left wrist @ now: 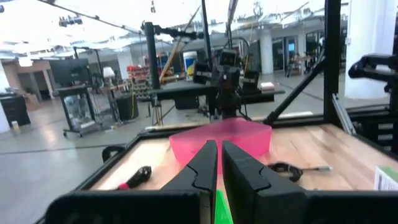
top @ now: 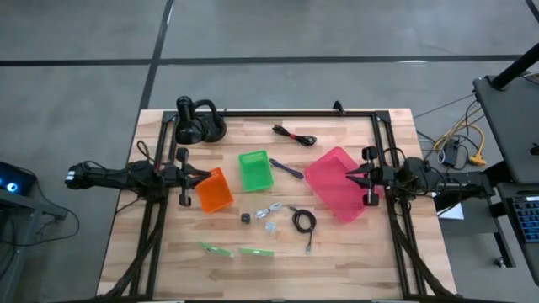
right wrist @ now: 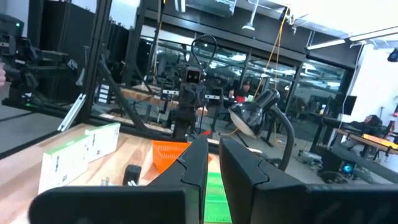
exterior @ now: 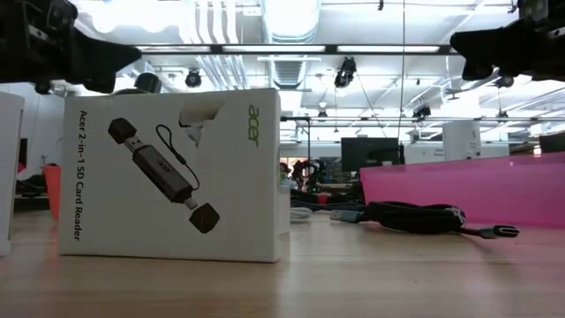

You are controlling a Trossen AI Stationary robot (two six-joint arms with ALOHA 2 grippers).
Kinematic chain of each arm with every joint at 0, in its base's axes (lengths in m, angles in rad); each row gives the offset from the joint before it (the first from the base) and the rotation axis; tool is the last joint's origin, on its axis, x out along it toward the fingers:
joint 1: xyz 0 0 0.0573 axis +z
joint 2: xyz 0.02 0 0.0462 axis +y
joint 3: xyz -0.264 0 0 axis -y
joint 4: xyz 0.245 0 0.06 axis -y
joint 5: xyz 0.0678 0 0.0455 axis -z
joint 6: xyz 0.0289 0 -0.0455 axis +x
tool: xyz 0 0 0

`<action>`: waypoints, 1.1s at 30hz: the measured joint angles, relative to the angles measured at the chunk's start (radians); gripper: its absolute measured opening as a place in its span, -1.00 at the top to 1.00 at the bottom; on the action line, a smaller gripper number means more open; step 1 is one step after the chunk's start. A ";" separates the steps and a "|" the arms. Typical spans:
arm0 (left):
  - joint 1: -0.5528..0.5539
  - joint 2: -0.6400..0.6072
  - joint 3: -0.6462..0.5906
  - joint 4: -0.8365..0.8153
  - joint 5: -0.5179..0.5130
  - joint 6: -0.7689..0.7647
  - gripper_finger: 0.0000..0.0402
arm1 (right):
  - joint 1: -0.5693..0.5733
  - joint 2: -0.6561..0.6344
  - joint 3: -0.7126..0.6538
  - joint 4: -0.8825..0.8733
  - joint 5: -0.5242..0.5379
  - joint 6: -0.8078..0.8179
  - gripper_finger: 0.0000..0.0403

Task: Pick and place items into bin
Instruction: Put the bottom black charger cable into the pink bin

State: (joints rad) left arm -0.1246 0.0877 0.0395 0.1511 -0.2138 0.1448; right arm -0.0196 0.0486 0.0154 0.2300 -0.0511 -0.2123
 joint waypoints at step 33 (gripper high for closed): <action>0.001 0.132 0.033 0.206 -0.062 0.189 0.62 | 0.000 0.461 0.244 0.141 0.130 -0.135 0.23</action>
State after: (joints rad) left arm -0.1238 0.2200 0.0727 0.3575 -0.2754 0.3342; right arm -0.0198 0.5091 0.2595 0.3711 0.0792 -0.3473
